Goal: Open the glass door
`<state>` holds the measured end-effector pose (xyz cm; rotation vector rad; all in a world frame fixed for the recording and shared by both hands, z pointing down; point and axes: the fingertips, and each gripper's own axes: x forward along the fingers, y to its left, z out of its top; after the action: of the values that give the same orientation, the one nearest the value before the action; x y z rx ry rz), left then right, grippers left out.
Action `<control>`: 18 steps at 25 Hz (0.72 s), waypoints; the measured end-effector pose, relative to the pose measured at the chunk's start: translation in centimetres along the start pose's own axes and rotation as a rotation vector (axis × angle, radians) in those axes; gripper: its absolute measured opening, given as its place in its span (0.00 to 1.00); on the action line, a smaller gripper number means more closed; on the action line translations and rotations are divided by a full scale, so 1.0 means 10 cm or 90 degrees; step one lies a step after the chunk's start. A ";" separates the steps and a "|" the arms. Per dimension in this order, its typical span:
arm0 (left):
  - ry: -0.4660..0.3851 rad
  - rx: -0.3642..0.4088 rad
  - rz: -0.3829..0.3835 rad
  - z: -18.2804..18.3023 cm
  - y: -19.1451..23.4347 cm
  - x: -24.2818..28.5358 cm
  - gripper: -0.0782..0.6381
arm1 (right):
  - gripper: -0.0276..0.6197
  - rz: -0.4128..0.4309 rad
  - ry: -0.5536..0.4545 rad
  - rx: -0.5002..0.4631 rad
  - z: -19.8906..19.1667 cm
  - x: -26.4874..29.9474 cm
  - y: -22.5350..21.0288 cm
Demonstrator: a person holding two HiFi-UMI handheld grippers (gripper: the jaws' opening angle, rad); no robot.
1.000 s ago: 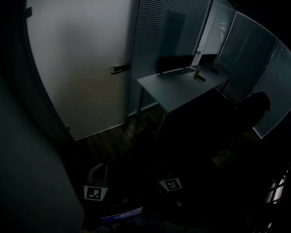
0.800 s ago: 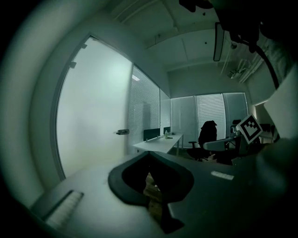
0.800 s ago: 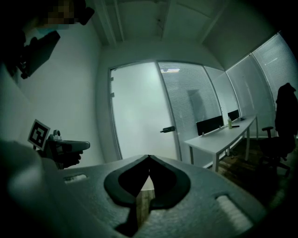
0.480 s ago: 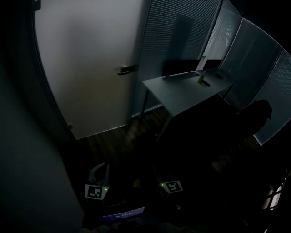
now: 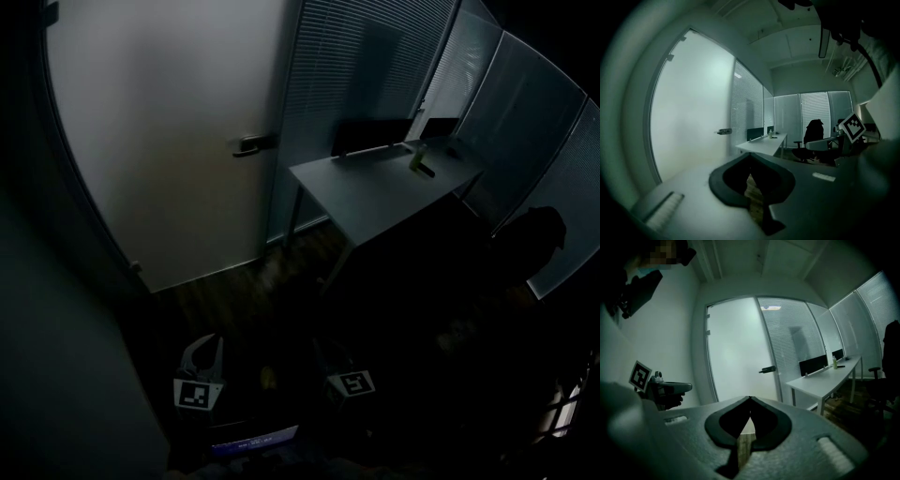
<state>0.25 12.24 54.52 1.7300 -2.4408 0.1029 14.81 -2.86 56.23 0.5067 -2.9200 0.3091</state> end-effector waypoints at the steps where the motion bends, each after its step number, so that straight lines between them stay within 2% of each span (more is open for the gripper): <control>1: -0.002 0.002 -0.002 0.02 0.00 0.08 0.11 | 0.05 -0.001 0.002 0.000 0.01 0.05 -0.06; 18: 0.005 0.018 -0.015 0.43 0.10 1.39 0.11 | 0.05 0.002 0.005 0.020 0.37 0.95 -0.92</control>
<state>-5.51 -0.96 52.56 1.7667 -2.4240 0.1430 8.69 -15.20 56.07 0.5043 -2.9123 0.3570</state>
